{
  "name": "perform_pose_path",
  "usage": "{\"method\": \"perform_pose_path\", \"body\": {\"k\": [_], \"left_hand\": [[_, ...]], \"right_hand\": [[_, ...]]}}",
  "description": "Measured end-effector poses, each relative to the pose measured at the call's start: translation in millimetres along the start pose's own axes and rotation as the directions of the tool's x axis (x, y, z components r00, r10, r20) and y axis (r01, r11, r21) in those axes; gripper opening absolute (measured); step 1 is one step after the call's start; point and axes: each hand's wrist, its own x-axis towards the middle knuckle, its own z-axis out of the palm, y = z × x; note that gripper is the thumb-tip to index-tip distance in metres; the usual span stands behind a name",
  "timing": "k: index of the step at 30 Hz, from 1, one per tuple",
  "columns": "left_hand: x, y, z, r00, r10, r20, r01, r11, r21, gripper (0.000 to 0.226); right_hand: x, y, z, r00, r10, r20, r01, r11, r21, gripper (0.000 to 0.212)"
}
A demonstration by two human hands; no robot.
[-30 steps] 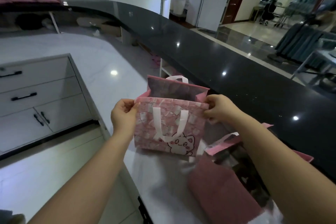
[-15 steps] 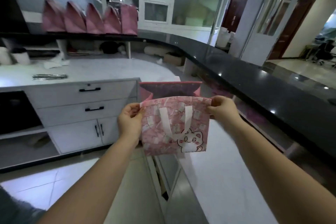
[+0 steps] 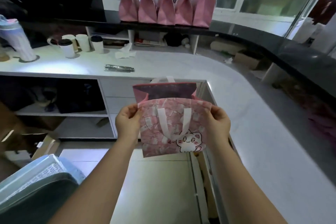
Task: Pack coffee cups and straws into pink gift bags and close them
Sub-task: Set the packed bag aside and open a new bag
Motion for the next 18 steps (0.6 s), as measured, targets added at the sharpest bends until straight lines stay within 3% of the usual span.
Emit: {"method": "perform_pose_path", "body": {"k": [8, 18], "left_hand": [[111.7, 0.9, 44.2, 0.992, 0.041, -0.119, -0.046, 0.998, -0.047, 0.010], [264.4, 17.1, 116.8, 0.988, 0.077, -0.136, -0.073, 0.997, 0.034, 0.014]], "right_hand": [[116.3, 23.7, 75.9, 0.991, -0.017, 0.132, 0.009, 0.998, 0.058, 0.006], [297.8, 28.0, 176.5, 0.979, -0.078, 0.189, 0.055, 0.991, 0.123, 0.004]]}}
